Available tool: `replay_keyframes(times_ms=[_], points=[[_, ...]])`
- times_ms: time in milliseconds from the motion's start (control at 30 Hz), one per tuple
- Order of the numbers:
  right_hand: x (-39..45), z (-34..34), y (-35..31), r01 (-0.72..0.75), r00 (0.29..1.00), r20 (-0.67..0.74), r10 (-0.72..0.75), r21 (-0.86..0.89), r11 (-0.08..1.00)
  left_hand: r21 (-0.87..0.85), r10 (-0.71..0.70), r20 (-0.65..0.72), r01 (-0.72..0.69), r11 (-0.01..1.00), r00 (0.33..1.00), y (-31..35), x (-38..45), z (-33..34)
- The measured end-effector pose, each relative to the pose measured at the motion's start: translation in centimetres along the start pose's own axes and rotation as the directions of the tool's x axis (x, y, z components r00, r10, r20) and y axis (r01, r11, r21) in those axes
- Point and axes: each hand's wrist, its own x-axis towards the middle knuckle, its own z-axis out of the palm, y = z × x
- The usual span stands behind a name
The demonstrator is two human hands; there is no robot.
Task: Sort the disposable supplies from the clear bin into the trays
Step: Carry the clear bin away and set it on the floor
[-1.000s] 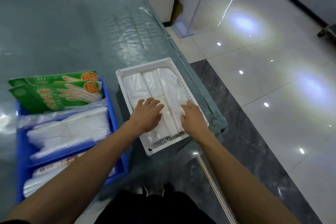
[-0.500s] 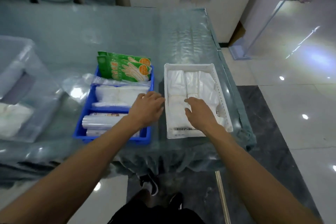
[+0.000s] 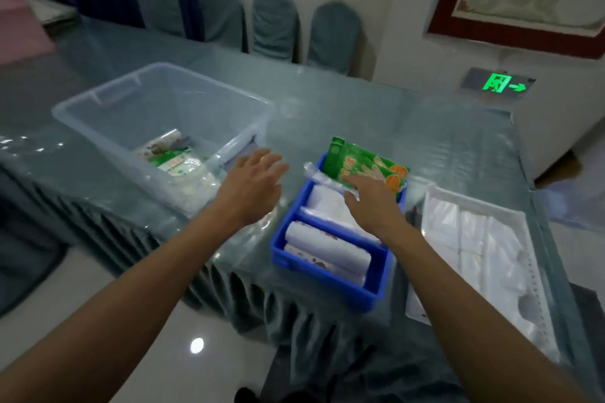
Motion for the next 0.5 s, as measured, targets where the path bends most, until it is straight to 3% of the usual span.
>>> replay_keyframes(times_ms=[200, 400, 500], points=[[5.8, 4.2, -9.1, 0.123, 0.992, -0.020, -0.122, 0.066, 0.990, 0.046, -0.192, 0.051, 0.189, 0.981, 0.980, -9.3, -4.1, -1.0], [9.3, 7.0, -14.9, 0.173, 0.985, 0.008, -0.175, 0.096, 0.980, -0.043, -0.175, 0.052, 0.178, 0.983, 0.983, -13.7, -8.1, -1.0], [11.4, 7.6, -17.0, 0.200, 0.978, 0.029, -0.205, 0.106, 0.974, -0.042, -0.114, -0.015, 0.113, 0.993, 0.993, -14.9, -9.5, -1.3]])
